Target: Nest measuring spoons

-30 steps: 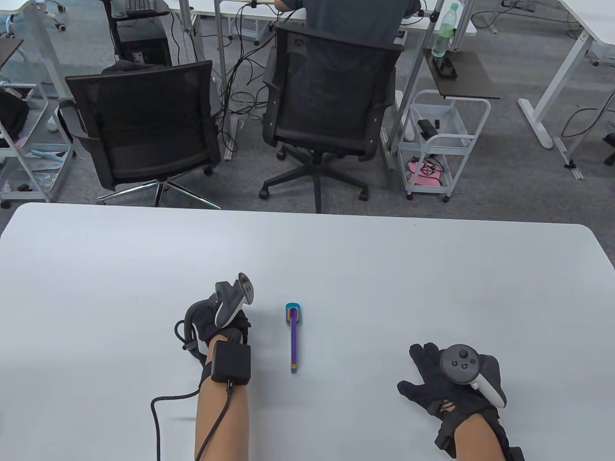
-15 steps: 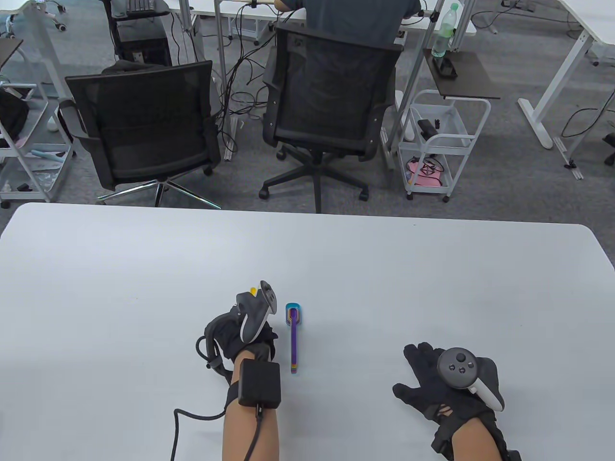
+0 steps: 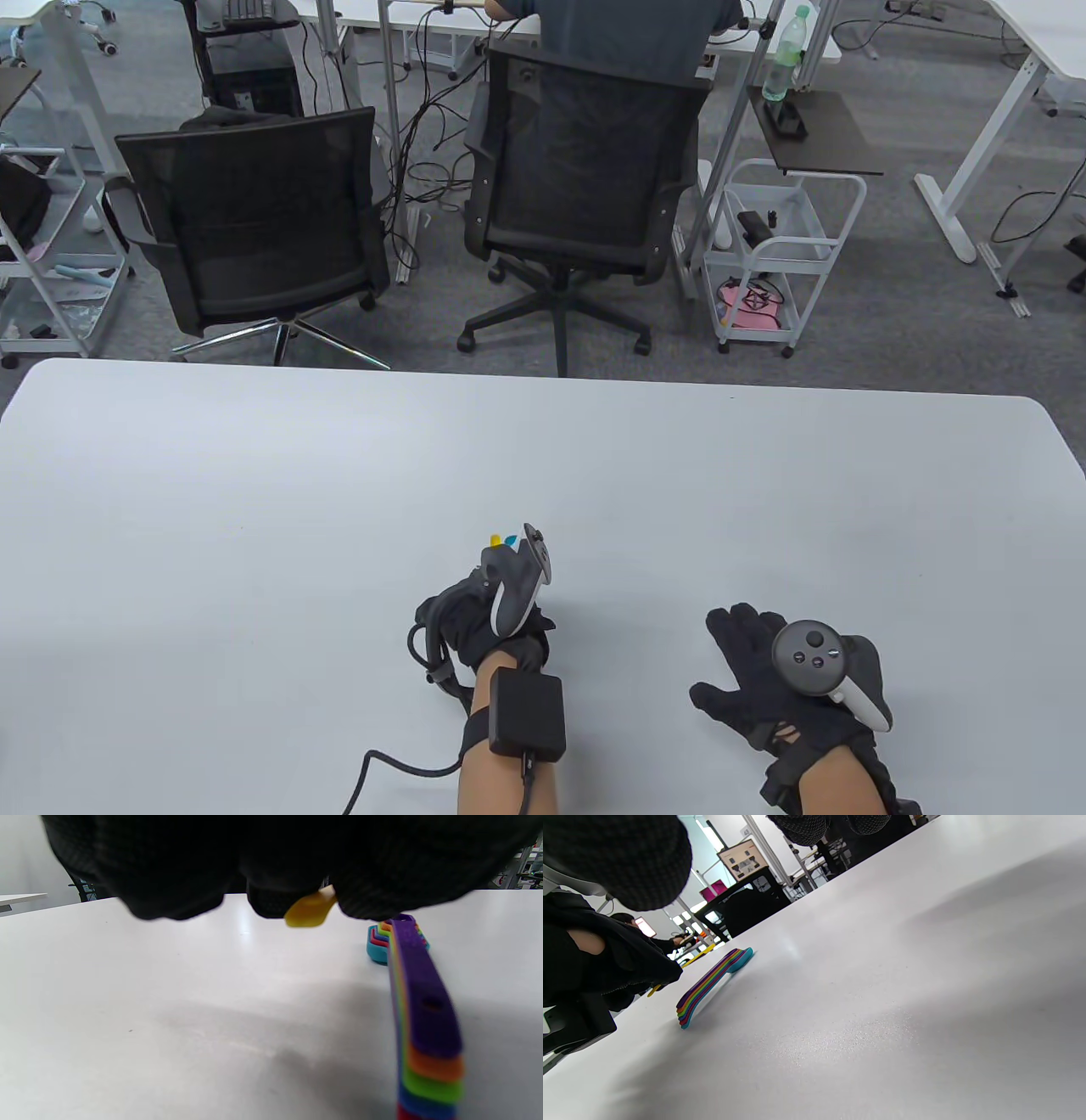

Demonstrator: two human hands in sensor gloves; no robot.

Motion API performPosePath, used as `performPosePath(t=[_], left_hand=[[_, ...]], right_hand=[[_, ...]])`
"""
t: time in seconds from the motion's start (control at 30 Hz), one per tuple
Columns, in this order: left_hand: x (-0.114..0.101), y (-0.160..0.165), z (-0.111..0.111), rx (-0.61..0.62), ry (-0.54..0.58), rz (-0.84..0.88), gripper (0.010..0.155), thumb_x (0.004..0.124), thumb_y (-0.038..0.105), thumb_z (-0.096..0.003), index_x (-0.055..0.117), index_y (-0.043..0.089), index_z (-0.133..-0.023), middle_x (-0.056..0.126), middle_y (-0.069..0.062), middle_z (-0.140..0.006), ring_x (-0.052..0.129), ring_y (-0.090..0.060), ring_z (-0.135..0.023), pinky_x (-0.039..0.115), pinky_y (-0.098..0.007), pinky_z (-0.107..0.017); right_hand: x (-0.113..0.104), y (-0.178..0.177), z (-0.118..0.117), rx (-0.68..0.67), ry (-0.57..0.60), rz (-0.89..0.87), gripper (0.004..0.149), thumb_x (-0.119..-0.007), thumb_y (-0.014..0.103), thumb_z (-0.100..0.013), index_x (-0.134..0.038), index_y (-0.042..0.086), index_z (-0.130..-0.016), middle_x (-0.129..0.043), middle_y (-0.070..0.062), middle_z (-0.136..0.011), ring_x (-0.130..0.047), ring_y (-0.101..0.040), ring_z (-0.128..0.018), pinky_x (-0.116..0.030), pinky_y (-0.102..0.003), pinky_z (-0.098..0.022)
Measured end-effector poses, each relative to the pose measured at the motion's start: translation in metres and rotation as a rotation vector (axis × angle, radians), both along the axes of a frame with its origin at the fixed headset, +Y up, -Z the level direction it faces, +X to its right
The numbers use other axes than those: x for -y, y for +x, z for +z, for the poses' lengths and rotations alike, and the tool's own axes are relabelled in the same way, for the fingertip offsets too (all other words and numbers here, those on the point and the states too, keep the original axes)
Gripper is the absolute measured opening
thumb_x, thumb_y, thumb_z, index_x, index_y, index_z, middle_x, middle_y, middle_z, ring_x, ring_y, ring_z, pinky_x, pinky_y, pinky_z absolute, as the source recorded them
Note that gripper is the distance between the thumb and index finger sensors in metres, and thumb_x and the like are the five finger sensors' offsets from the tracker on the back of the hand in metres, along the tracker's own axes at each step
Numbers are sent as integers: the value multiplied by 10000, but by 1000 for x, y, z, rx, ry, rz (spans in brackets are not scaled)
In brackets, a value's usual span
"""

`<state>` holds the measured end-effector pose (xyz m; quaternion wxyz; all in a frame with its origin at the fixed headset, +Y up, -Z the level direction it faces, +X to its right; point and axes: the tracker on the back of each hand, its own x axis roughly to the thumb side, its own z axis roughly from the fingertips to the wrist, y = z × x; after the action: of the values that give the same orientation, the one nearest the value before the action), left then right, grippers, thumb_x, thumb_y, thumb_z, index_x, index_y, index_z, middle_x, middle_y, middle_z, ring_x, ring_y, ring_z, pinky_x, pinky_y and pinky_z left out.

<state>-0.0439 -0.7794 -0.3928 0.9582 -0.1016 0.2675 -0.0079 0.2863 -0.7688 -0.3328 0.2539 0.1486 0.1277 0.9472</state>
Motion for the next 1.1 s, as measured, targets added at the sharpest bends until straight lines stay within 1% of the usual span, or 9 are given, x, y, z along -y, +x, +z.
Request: performPosePath(t=[0.73,1.1], left_hand=[[11,19,5,8,-1,11,597,932,505,-456,924,33,-820,954,142,-341,1026,-153,-329,723,-646,-640],[6,21,8,10,10,8,594,929,509,-457,925,38,-819,954,145,-342,1026,-150,-332,723,-644,-642]], right_hand=[[-1,2,2,-6,9,-31,1000,-837,681,-364,-438,149,-1111,-345,-254,-1171,-291,-633,-1016,-269,-884,-577],[-2,4,2,-5,7,-42,995,-836,679,-368,-440,148,-1111,-345,-255,-1171,-291,-634,-1016,-271,-884,-576]])
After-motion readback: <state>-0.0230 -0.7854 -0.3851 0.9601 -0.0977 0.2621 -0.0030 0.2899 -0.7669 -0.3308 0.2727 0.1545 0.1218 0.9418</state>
